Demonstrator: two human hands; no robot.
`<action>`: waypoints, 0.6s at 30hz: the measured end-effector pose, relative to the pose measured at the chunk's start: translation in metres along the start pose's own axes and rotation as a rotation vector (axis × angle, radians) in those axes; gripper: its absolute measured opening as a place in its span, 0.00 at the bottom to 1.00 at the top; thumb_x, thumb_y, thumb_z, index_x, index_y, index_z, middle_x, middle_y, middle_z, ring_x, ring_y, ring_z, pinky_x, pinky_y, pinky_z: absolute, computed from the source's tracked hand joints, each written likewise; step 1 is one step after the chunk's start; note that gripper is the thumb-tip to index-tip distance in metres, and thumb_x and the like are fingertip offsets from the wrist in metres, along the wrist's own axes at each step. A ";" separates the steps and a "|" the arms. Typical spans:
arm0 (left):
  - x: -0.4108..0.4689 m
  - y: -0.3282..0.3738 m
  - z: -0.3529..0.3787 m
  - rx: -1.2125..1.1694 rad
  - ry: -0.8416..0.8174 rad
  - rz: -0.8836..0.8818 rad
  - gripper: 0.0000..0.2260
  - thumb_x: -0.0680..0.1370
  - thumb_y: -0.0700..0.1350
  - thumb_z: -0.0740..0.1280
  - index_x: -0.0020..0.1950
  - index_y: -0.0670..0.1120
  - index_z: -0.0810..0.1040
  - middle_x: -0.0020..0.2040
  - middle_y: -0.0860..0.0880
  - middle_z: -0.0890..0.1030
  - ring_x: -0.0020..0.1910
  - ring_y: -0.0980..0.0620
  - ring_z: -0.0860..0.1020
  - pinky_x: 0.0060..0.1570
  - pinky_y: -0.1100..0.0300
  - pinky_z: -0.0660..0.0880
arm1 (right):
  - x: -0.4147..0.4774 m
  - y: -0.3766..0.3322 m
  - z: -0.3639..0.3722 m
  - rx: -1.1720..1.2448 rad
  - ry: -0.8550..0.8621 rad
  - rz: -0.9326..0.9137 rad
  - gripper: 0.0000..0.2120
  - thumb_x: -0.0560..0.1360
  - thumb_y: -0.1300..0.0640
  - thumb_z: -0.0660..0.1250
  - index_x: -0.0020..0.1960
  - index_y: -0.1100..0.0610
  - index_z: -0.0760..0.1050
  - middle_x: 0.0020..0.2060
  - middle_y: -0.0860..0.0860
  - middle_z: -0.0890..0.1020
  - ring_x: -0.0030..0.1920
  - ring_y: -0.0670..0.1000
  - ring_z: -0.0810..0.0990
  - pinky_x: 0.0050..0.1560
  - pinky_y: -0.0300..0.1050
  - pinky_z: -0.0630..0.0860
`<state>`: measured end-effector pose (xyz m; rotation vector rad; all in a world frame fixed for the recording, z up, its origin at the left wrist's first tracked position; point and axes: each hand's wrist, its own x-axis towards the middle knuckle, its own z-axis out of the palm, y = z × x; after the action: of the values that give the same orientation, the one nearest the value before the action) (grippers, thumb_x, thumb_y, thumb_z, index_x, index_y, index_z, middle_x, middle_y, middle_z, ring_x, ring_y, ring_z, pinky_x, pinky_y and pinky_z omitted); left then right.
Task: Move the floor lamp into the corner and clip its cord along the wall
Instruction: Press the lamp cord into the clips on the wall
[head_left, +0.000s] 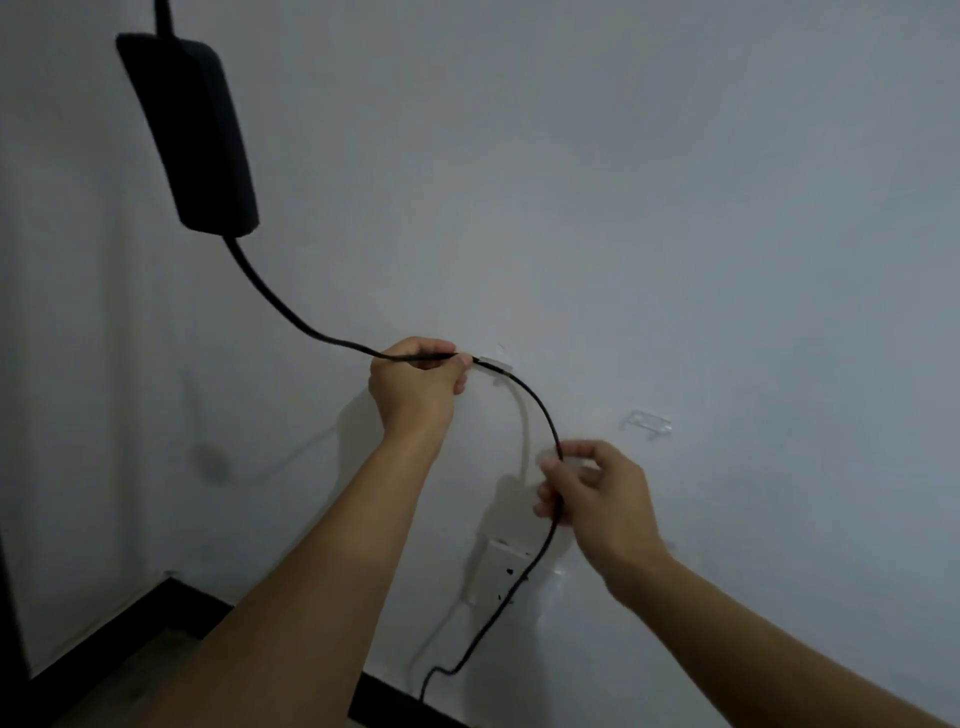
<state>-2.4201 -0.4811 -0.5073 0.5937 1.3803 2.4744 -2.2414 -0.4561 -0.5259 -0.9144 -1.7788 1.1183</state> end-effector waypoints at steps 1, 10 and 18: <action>0.000 -0.001 0.001 0.005 0.016 -0.001 0.07 0.68 0.34 0.74 0.43 0.38 0.78 0.32 0.42 0.80 0.24 0.52 0.76 0.24 0.67 0.75 | -0.009 0.008 -0.012 0.028 0.025 0.014 0.05 0.76 0.61 0.68 0.51 0.60 0.76 0.30 0.57 0.82 0.30 0.51 0.80 0.32 0.41 0.80; -0.058 -0.028 0.022 0.424 -0.130 0.196 0.14 0.75 0.47 0.68 0.31 0.44 0.75 0.27 0.47 0.76 0.27 0.47 0.76 0.33 0.53 0.75 | -0.010 0.031 -0.073 -0.237 0.221 -0.095 0.05 0.76 0.58 0.69 0.41 0.55 0.80 0.30 0.53 0.83 0.24 0.46 0.77 0.26 0.39 0.73; -0.070 -0.023 0.050 0.770 -0.477 0.701 0.06 0.73 0.45 0.70 0.47 0.44 0.83 0.47 0.47 0.75 0.38 0.47 0.77 0.40 0.49 0.78 | 0.004 0.005 -0.093 -0.585 0.220 -0.305 0.05 0.71 0.55 0.71 0.37 0.54 0.82 0.27 0.48 0.82 0.30 0.47 0.81 0.37 0.45 0.78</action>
<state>-2.3343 -0.4599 -0.5193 1.9580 2.1212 1.8574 -2.1583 -0.4206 -0.5050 -1.0050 -2.0052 0.2864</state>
